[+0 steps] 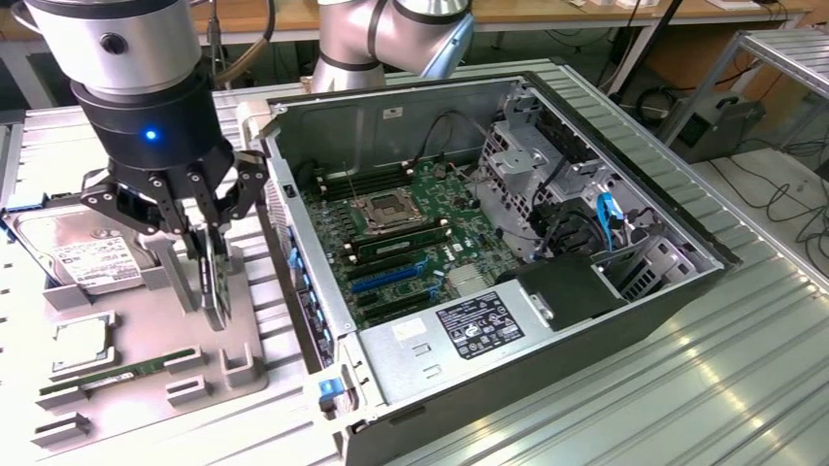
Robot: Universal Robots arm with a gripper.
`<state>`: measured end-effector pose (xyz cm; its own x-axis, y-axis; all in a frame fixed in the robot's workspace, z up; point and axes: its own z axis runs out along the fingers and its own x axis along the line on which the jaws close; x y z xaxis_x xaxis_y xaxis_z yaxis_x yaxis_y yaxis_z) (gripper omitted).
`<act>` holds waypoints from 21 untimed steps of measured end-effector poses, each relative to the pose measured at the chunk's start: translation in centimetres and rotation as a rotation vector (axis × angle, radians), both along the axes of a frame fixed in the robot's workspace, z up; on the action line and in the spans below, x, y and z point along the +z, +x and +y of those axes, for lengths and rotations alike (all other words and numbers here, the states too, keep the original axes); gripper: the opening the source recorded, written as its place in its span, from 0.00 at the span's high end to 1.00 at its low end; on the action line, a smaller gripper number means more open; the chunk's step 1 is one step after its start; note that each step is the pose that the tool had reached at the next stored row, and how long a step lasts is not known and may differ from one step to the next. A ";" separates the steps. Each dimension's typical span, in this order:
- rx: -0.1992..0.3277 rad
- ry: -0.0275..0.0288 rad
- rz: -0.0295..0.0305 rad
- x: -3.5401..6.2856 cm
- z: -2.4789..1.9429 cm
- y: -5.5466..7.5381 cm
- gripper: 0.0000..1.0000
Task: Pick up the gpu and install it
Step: 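Pick up the gpu and move the gpu toward the slot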
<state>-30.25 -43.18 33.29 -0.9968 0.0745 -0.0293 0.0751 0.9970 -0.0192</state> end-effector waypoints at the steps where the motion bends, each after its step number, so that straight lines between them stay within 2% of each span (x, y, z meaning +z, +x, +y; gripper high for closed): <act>1: 0.000 0.0000 0.0001 0.05 0.00 0.0 0.74; 21: 0.000 0.0000 0.0000 1.11 0.00 0.0 0.74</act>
<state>-30.25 -43.18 34.40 -0.9968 0.0746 -0.0293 0.0751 0.9970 -0.0193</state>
